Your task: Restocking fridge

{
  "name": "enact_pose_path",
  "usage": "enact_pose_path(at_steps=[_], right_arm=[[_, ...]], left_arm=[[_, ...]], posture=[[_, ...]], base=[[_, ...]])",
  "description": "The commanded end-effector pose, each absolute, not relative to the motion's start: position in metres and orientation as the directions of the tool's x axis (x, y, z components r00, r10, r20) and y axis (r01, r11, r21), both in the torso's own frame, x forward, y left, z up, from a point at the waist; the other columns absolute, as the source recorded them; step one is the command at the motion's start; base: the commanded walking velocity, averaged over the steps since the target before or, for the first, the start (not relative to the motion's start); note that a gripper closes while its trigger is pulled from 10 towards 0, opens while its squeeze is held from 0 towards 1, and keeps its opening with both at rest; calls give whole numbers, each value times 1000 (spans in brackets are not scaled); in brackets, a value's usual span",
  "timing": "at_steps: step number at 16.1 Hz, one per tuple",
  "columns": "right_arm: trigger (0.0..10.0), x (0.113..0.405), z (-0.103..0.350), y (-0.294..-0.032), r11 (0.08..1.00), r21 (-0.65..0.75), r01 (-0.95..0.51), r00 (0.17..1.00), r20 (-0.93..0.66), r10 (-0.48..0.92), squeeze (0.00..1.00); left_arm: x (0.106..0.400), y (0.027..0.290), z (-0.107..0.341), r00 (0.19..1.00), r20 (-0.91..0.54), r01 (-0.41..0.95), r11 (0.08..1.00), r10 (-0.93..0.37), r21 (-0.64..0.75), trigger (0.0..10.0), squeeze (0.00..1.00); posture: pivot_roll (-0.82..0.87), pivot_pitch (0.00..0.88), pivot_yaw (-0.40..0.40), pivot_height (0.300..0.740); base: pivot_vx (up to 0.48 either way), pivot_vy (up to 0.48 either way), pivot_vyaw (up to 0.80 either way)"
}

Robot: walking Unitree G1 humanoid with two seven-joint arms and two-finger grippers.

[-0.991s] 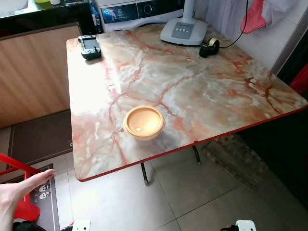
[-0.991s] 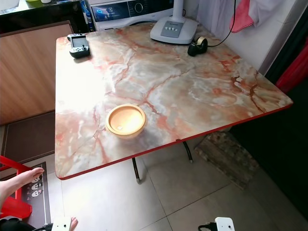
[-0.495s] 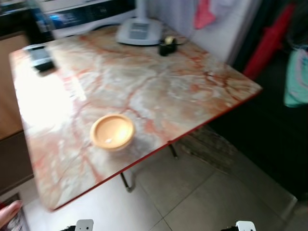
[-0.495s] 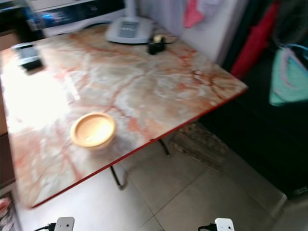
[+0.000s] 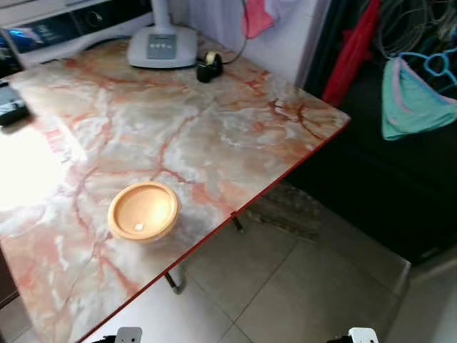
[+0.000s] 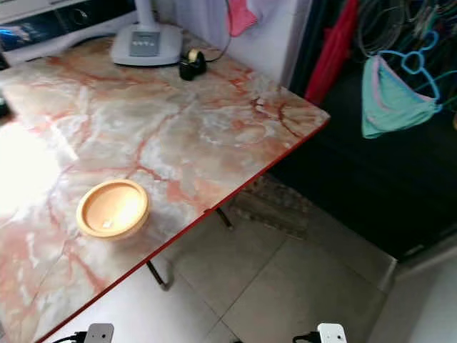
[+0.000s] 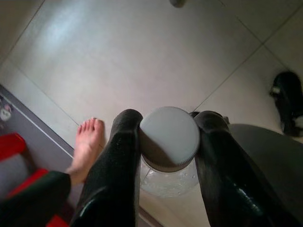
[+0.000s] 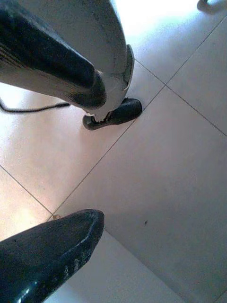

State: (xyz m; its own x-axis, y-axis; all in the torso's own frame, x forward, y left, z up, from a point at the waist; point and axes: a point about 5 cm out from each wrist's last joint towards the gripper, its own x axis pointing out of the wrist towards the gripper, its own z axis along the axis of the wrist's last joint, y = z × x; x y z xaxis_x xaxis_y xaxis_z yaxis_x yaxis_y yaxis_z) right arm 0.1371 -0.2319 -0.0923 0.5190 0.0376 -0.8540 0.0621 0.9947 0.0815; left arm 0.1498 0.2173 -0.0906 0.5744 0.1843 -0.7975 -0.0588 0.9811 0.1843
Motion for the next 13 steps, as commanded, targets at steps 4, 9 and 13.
enact_pose_path(at_steps=[4,9,13], right_arm=[[10000,130,-95,-233,995,79,64,493,-869,37,0],[10000,131,-94,-233,995,77,63,500,-866,35,0],[10000,130,-94,-234,994,74,83,499,-866,23,0]], left_arm=[[139,218,-95,534,-825,-42,980,186,193,10000,0],[137,215,-97,523,-836,-19,983,165,182,10000,0],[136,215,-97,514,-842,-10,983,163,184,10000,0]], posture=[[68,154,-20,740],[68,157,-19,740],[68,159,-21,740]], base=[[0,-104,-784],[0,0,-388],[0,0,0]])
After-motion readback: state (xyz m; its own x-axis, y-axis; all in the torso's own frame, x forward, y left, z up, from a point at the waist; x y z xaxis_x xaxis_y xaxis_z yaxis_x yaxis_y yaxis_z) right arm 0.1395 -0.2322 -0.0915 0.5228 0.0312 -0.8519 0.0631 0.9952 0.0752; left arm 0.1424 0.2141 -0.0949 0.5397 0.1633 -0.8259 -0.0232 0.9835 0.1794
